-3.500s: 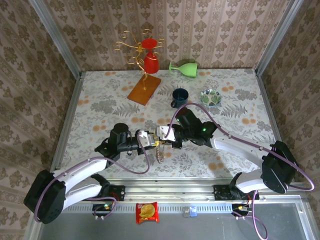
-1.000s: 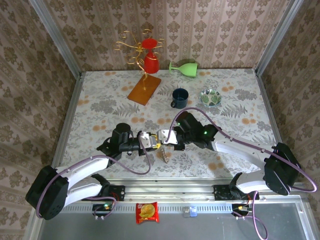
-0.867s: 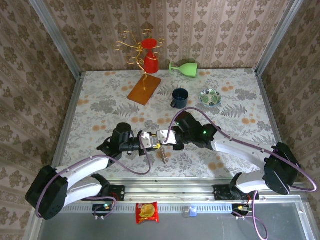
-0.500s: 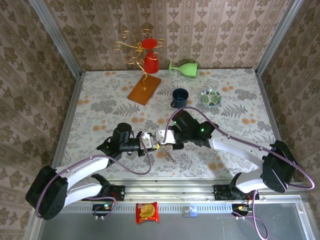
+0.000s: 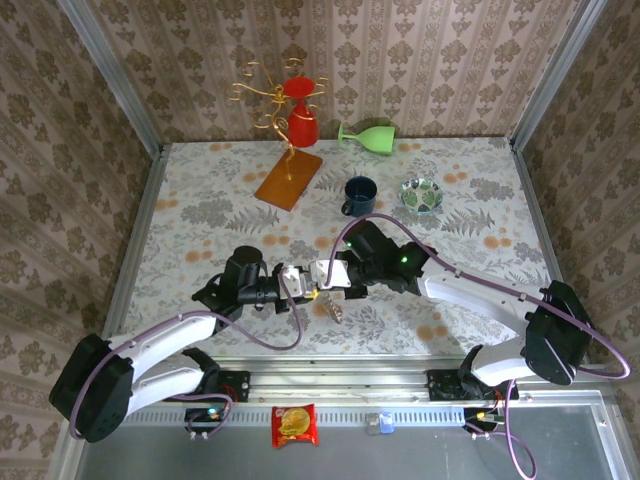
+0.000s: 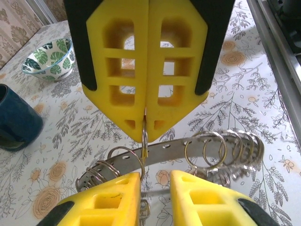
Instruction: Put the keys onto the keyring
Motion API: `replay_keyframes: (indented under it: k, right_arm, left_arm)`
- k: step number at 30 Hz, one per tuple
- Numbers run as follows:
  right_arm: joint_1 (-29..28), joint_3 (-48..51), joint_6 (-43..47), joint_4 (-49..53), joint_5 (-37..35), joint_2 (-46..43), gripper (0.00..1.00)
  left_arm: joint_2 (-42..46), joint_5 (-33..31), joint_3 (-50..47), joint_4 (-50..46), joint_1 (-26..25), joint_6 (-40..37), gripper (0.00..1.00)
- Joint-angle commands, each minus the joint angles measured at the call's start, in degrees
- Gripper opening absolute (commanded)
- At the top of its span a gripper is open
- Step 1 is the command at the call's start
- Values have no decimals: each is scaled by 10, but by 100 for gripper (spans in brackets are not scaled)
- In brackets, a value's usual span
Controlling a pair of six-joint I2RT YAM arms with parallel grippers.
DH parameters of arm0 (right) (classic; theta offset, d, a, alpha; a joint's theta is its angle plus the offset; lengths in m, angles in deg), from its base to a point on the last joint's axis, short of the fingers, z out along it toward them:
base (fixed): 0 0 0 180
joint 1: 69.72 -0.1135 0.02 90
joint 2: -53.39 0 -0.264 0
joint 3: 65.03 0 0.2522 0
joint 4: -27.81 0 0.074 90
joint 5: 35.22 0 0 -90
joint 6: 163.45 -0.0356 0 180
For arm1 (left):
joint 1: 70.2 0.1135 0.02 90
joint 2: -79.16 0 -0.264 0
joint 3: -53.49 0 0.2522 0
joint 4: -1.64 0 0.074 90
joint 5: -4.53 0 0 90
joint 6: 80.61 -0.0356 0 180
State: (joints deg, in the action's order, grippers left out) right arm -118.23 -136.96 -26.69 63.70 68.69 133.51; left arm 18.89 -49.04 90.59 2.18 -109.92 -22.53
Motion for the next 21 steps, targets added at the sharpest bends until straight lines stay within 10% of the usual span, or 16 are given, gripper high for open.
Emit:
replay_keyframes:
  k: [1,21]
  right_arm:
    - [-14,-14,7,7,8,15,0]
    - [-15,-12,-1,15,0,19,0]
  left_arm:
    - [1,25,18,68,-9,17,23]
    - [20,8,8,87,-9,32,23]
